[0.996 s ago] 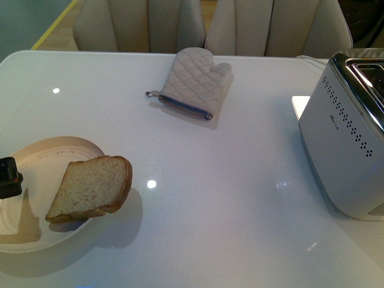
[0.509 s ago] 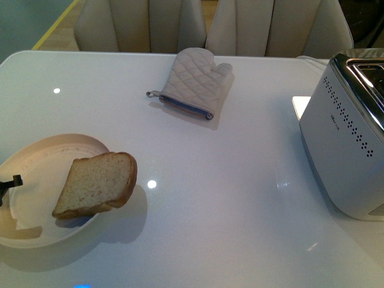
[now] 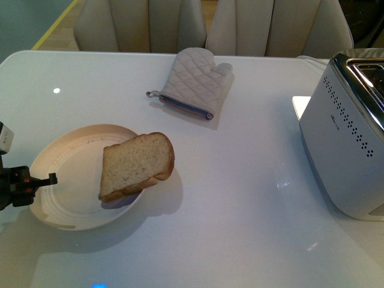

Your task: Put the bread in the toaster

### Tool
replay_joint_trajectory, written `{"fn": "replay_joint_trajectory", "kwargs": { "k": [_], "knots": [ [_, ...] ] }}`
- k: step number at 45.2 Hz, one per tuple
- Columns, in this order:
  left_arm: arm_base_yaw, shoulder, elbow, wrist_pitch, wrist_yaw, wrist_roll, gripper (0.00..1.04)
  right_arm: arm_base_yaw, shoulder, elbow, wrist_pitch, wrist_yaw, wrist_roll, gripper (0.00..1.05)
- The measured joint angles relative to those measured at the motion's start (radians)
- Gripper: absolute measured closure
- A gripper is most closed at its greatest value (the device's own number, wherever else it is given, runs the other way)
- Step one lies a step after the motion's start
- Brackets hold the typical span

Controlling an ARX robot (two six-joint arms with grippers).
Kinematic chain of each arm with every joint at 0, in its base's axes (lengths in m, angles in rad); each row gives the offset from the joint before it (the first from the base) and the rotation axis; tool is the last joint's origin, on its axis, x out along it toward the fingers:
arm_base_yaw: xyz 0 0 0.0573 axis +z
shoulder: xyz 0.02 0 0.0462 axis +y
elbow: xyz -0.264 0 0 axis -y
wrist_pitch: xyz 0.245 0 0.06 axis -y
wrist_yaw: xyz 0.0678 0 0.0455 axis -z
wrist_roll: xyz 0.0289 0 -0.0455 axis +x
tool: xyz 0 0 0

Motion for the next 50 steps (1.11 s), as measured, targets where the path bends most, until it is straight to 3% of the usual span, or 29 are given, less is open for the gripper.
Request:
{"fn": "replay_joint_trajectory", "kwargs": {
  "k": [19, 40, 50],
  "knots": [
    [-0.263, -0.012, -0.026, 0.003, -0.06, -0.17, 1.0, 0.0, 0.0, 0.0, 0.0, 0.0, 0.0, 0.09],
    [-0.362, -0.025, -0.018, -0.029, -0.088, -0.252, 1.0, 0.0, 0.0, 0.0, 0.0, 0.0, 0.0, 0.09],
    [-0.333, -0.068, -0.062, -0.019, -0.118, -0.246, 0.6, 0.0, 0.0, 0.0, 0.0, 0.0, 0.0, 0.09]
  ]
}}
